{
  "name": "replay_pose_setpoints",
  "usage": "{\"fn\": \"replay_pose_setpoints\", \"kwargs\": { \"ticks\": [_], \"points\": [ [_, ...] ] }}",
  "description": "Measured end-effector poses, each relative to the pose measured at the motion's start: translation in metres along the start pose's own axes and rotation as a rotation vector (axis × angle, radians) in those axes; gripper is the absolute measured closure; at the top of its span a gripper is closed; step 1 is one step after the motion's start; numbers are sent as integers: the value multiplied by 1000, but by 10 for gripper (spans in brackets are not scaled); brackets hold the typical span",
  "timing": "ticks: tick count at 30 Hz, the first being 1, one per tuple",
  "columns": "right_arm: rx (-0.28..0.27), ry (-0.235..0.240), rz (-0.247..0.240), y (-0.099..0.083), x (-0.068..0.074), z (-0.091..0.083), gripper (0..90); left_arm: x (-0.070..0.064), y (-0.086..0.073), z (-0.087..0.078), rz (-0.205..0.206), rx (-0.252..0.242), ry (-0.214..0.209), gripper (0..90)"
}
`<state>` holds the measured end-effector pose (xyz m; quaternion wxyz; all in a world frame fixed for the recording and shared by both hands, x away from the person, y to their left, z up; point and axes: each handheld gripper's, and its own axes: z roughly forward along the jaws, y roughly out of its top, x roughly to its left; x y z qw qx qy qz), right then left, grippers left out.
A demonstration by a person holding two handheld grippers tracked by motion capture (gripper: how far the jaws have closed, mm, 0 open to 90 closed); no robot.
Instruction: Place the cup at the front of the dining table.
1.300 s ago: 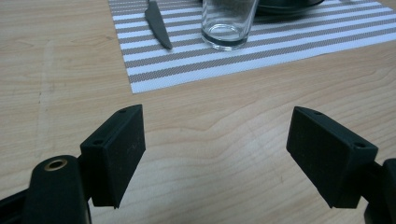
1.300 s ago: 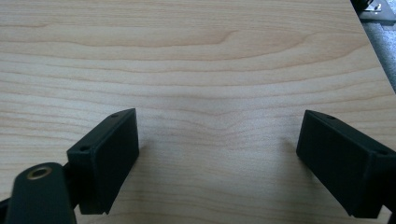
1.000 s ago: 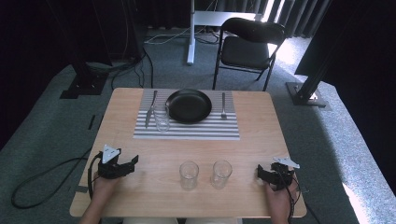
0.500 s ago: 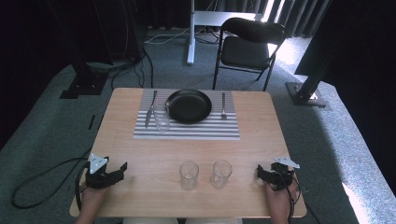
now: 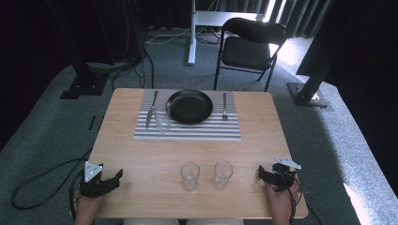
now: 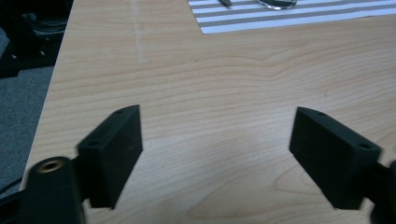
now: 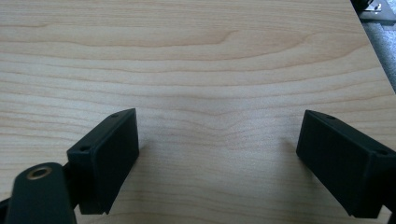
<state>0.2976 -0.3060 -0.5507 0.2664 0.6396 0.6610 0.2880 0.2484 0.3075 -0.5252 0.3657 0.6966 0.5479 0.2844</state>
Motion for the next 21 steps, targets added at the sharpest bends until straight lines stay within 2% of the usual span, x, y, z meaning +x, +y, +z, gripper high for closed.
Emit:
{"fn": "replay_pose_setpoints", "kwargs": {
  "ticks": [1,6,7,8,9,13,16,17,19,21],
  "points": [
    [0,0,-1,0,0,0,124,1,-1,-4,-20,-4,16,174],
    [0,0,-1,0,0,0,124,1,-7,-8,-3,15,47,174],
    [-1,0,-2,0,0,0,124,4,-8,-9,-27,21,43,167],
    [0,0,-1,0,0,0,124,4,-8,-10,-36,27,47,113],
    [0,0,-1,0,0,0,124,4,-8,-12,-44,15,65,101],
    [0,0,-1,0,0,0,124,2,-8,-17,-34,1,89,101],
    [-1,0,-2,0,0,0,124,1,-11,-18,-34,13,94,100],
    [0,0,-1,0,0,0,124,2,-12,-17,-32,32,102,99],
    [0,0,-1,0,0,0,124,4,-13,-15,-37,32,90,32],
    [-1,0,-2,0,0,0,124,5,-14,-14,-43,44,113,13]
  ]
}}
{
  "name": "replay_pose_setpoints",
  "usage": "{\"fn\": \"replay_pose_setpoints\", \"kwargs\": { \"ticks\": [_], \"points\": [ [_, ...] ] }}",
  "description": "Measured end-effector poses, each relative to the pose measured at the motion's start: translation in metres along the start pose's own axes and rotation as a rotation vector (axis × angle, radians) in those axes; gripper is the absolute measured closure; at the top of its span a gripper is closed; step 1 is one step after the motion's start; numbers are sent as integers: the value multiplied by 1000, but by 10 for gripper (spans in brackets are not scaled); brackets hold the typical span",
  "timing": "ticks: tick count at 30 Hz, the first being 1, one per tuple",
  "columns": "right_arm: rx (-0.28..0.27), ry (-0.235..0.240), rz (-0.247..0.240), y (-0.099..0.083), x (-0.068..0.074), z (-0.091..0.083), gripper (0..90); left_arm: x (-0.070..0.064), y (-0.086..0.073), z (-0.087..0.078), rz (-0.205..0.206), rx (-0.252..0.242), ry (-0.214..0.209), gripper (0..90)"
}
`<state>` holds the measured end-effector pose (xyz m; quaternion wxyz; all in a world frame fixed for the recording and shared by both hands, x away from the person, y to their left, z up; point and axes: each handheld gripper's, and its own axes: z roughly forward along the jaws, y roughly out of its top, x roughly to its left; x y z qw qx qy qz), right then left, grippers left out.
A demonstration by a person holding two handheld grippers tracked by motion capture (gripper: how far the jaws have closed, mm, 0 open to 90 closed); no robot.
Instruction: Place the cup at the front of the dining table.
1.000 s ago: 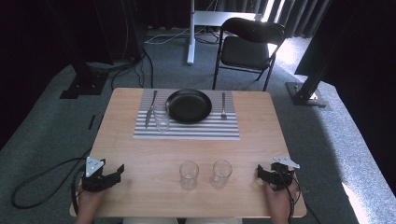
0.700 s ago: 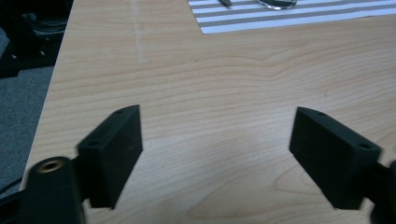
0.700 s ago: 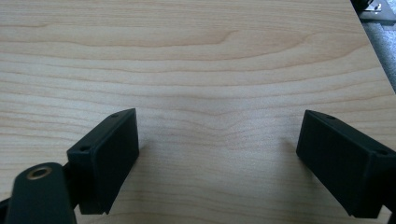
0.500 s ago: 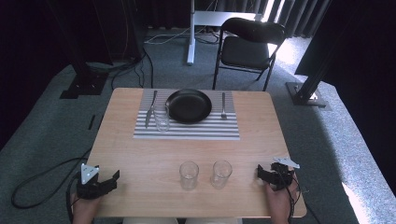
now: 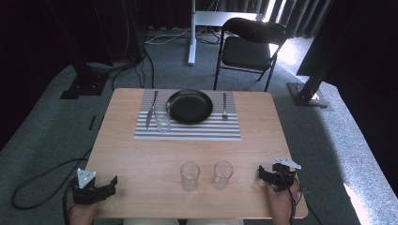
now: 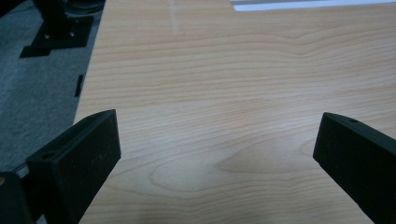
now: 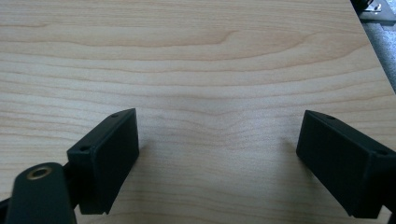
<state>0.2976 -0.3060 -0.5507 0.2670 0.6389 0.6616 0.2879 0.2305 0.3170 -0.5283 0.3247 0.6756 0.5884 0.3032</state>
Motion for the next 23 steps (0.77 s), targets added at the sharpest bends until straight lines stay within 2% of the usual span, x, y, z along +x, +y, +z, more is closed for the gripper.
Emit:
{"fn": "replay_pose_setpoints", "kwargs": {
  "ticks": [3,4,5,6,7,8,10,12,14,19,23],
  "points": [
    [0,0,0,0,0,0,124,1,-2,1,-9,12,23,13],
    [0,0,0,0,0,0,124,1,-3,3,-10,38,54,12],
    [0,0,0,0,0,0,124,1,-3,4,-10,38,71,13],
    [0,0,0,0,0,0,124,1,-3,4,-10,38,71,13],
    [0,0,0,0,0,0,124,1,-3,5,-7,50,98,13],
    [0,0,0,0,0,0,124,2,-3,8,-15,68,145,13],
    [0,0,0,0,0,0,124,3,-4,12,-30,74,131,13],
    [0,0,0,0,0,0,124,2,-4,13,-28,83,135,13],
    [0,0,0,0,0,0,124,2,-3,16,-35,98,164,13],
    [0,0,0,0,0,0,124,6,-3,15,-87,84,178,13],
    [1,1,1,0,0,0,124,8,-2,16,-101,90,174,14]
  ]
}}
